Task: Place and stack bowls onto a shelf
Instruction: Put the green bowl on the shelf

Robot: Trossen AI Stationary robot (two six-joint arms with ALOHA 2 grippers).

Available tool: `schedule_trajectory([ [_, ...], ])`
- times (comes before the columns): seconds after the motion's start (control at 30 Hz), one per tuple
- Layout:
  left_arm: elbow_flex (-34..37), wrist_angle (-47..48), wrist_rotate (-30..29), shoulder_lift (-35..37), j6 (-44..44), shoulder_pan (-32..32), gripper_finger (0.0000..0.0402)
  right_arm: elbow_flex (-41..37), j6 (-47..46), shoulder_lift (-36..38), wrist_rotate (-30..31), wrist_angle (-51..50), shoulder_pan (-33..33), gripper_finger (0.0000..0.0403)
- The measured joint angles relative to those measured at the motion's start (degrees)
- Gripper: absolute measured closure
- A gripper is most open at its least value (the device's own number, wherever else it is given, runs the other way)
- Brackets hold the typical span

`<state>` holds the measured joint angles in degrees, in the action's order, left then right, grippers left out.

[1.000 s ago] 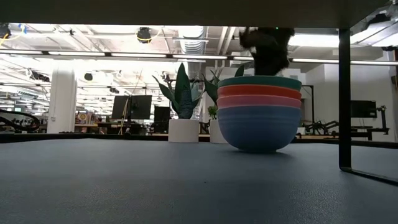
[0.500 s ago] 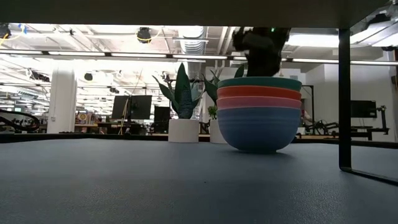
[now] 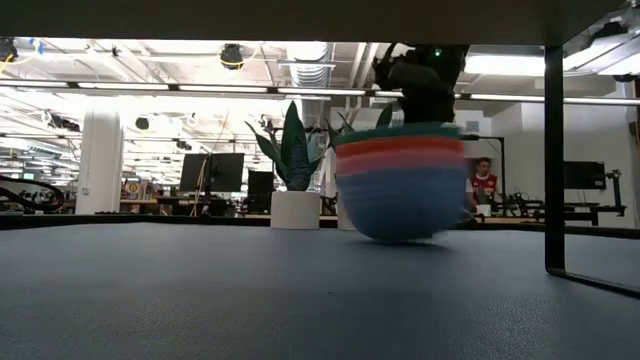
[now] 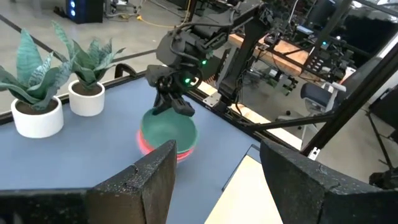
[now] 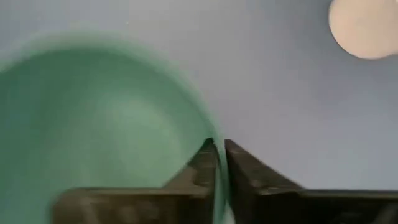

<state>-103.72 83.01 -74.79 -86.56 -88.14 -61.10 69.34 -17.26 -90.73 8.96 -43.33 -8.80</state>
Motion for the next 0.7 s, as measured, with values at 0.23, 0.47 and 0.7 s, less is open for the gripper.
schedule_trajectory([
  [0.23, 0.0, 0.0, 0.0, 0.0, 1.2, 0.0, 0.0187, 0.9, -5.0, 2.8, 0.0, -0.2, -0.3, 0.0376],
  [0.47, 0.0, -0.1, 1.5, 0.0, 1.9, 0.0, 0.0187, 5.1, -9.6, 5.5, -2.9, -0.4, 0.3, 0.0376],
  [0.7, 0.0, -0.2, 2.1, 0.0, 1.9, -0.7, 0.0187, 13.9, -14.3, 6.0, -6.0, 0.3, 10.0, 0.0376],
])
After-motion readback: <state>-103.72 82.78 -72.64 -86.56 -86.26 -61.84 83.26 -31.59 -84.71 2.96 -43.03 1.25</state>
